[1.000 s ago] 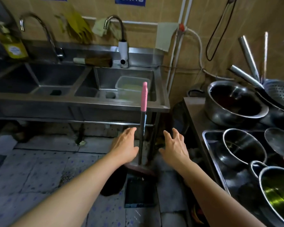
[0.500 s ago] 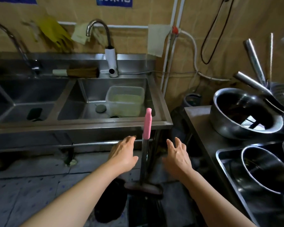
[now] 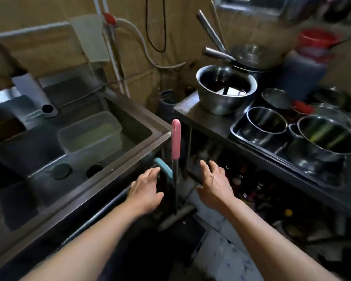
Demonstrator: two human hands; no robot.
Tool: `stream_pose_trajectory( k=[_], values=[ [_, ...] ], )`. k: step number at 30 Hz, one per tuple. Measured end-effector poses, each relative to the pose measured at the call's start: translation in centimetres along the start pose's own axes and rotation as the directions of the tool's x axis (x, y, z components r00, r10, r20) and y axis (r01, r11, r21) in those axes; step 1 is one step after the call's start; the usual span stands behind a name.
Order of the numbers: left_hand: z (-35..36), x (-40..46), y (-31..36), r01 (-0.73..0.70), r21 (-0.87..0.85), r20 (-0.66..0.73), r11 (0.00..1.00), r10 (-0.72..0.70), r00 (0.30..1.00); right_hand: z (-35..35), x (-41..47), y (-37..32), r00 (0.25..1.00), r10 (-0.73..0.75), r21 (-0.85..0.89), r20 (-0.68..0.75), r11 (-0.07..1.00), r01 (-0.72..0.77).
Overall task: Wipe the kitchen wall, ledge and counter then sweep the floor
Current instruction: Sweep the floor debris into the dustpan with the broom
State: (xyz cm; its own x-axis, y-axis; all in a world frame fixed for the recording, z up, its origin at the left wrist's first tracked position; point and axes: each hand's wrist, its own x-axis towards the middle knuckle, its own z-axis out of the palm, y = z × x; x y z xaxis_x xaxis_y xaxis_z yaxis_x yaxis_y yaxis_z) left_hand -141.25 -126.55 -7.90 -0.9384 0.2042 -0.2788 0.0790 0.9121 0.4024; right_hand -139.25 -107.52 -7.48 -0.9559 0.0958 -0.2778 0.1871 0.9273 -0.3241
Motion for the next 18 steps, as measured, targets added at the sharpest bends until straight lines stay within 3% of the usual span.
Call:
stream_pose_trajectory(
  k=[6, 18],
  values=[
    [-0.2, -1.5, -0.8, -0.119, -0.004, -0.001, 0.993, 0.119, 0.993, 1.5, -3.4, -1.7, 0.996, 0.08, 0.036, -0.03, 0.996, -0.079],
    [-0.2, -4.9, -2.3, -0.169, 0.072, 0.002, 0.983, 0.169, 0.986, 3.7, -6.6, -2.9, 0.977, 0.142, 0.149, -0.156, 0.982, -0.119]
  ],
)
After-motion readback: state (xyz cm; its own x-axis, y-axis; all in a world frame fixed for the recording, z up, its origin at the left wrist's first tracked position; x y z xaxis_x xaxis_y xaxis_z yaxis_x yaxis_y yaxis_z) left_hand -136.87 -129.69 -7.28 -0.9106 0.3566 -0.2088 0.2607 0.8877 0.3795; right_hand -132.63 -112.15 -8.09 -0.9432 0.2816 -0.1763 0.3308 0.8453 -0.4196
